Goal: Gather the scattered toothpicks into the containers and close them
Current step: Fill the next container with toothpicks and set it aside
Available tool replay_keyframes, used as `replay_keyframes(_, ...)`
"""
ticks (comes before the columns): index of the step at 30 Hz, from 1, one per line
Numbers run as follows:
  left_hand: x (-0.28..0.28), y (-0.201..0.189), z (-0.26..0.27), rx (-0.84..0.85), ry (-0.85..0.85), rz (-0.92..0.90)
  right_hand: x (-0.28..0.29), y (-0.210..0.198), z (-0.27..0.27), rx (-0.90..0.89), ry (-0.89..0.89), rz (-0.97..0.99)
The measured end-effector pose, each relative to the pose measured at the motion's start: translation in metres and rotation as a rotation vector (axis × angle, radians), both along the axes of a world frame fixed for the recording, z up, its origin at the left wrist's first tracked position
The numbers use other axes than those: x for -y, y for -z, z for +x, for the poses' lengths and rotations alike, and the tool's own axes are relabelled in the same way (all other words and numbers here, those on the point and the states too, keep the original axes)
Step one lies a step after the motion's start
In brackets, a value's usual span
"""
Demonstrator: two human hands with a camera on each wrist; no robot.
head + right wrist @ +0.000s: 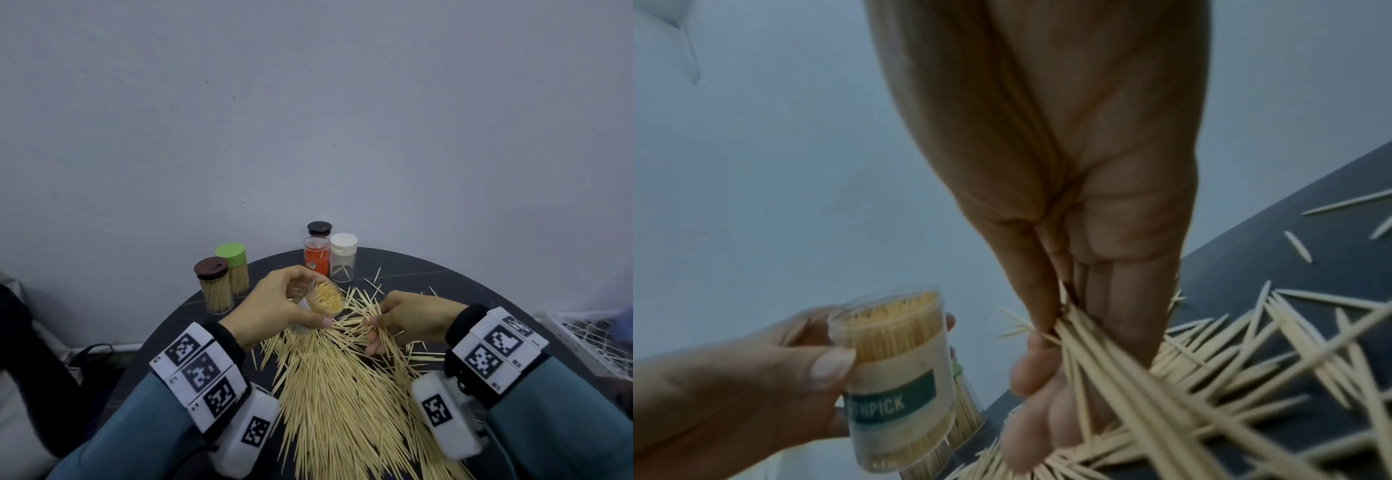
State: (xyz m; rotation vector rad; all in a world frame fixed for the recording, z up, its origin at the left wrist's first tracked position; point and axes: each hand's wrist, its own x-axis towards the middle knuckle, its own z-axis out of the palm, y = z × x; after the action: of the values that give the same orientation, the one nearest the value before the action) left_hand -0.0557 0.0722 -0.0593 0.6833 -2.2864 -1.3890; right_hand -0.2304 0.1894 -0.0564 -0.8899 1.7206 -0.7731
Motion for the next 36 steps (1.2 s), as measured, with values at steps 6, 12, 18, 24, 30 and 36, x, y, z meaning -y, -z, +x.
replay_keyframes(6,0.000,0.000,0.000,0.010,-0.017,0.002,-0.002,-0.006,-0.003,-0.001,-0.099,-0.047)
replay_keyframes(12,-0.001,0.002,0.000,0.031,-0.017,0.020,-0.001,-0.023,0.002,0.065,0.036,-0.350)
replay_keyframes(18,-0.005,0.003,-0.002,0.055,0.037,0.091,0.008,-0.029,0.018,0.112,0.204,-0.728)
replay_keyframes(24,-0.009,0.004,-0.004,0.039,0.070,0.161,0.012,-0.005,0.039,-0.151,0.149,-0.756)
replay_keyframes(30,-0.007,0.000,-0.002,-0.021,0.061,0.265,0.012,0.005,0.044,-0.139,0.040,-0.674)
replay_keyframes(36,-0.005,0.003,-0.004,-0.008,0.070,0.278,0.011,0.002,0.045,-0.078,0.014,-0.591)
